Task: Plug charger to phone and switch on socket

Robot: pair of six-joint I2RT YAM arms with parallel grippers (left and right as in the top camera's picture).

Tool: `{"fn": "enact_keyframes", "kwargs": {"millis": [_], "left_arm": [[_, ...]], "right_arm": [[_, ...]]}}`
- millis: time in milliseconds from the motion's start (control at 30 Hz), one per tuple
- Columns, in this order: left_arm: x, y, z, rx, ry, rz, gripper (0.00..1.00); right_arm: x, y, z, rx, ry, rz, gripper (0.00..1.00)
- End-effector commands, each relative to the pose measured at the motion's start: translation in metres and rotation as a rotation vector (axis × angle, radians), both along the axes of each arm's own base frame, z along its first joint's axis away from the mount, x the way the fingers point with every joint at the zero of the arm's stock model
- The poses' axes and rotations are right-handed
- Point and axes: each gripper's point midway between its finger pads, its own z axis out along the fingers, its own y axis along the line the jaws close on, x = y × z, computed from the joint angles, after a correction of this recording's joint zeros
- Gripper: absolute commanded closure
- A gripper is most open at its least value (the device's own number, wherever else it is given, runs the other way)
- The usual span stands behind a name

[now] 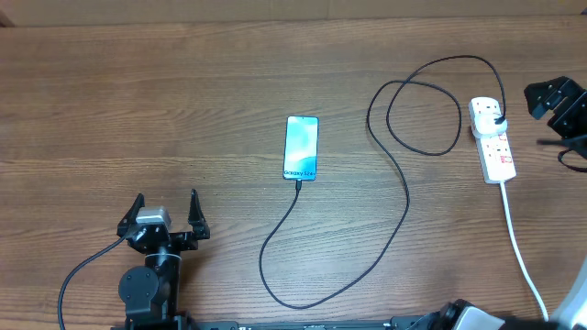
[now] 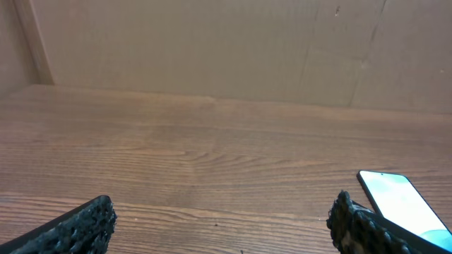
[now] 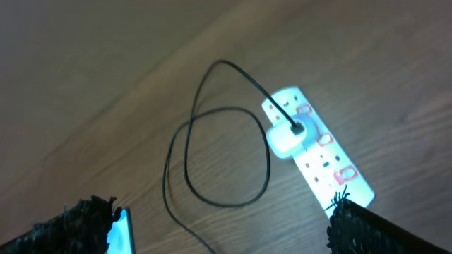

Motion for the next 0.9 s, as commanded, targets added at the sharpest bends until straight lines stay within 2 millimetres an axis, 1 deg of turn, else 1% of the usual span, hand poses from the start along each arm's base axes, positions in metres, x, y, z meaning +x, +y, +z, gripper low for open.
{"fn": "enact_keyframes", "kwargs": {"millis": [0, 100, 167, 300, 400, 467, 500, 600, 733, 833, 867], "left_arm": [[-0.001, 0.004, 0.000, 0.020, -0.003, 0.019, 0.00], [-0.001, 0.004, 0.000, 0.020, -0.003, 0.019, 0.00], [-0.001, 0.004, 0.000, 0.020, -0.003, 0.019, 0.00], [-0.001, 0.004, 0.000, 0.020, -0.003, 0.019, 0.00], [-0.001, 0.004, 0.000, 0.020, -0.003, 0.019, 0.00], [-0.001, 0.004, 0.000, 0.020, -0.003, 0.019, 0.00], [-0.001, 0.004, 0.000, 0.020, -0.003, 0.019, 0.00], [-0.001, 0.004, 0.000, 0.020, -0.003, 0.019, 0.00], [-0.001, 0.004, 0.000, 0.020, -0.003, 0.019, 0.00], [-0.001, 0.004, 0.000, 0.020, -0.003, 0.019, 0.00], [-0.001, 0.004, 0.000, 0.020, -0.003, 0.019, 0.00]], "right_arm": [[-0.008, 0.028, 0.034, -0.103, -0.171, 0.058, 0.00], [-0.010, 0.047, 0.046, -0.175, -0.308, 0.105, 0.00], [-0.012, 0.062, 0.048, -0.215, -0.395, 0.140, 0.00], [-0.017, 0.094, 0.044, -0.275, -0.564, 0.221, 0.00], [-0.027, 0.117, 0.038, -0.315, -0.695, 0.274, 0.00], [-0.036, 0.129, 0.031, -0.337, -0.773, 0.298, 0.00], [-0.044, 0.137, 0.024, -0.351, -0.824, 0.314, 0.00], [-0.057, 0.149, 0.008, -0.363, -0.890, 0.334, 0.00], [-0.072, 0.158, -0.020, -0.368, -0.920, 0.327, 0.00], [-0.081, 0.158, -0.039, -0.370, -0.917, 0.297, 0.00], [-0.083, 0.159, -0.042, -0.372, -0.921, 0.289, 0.00]]}}
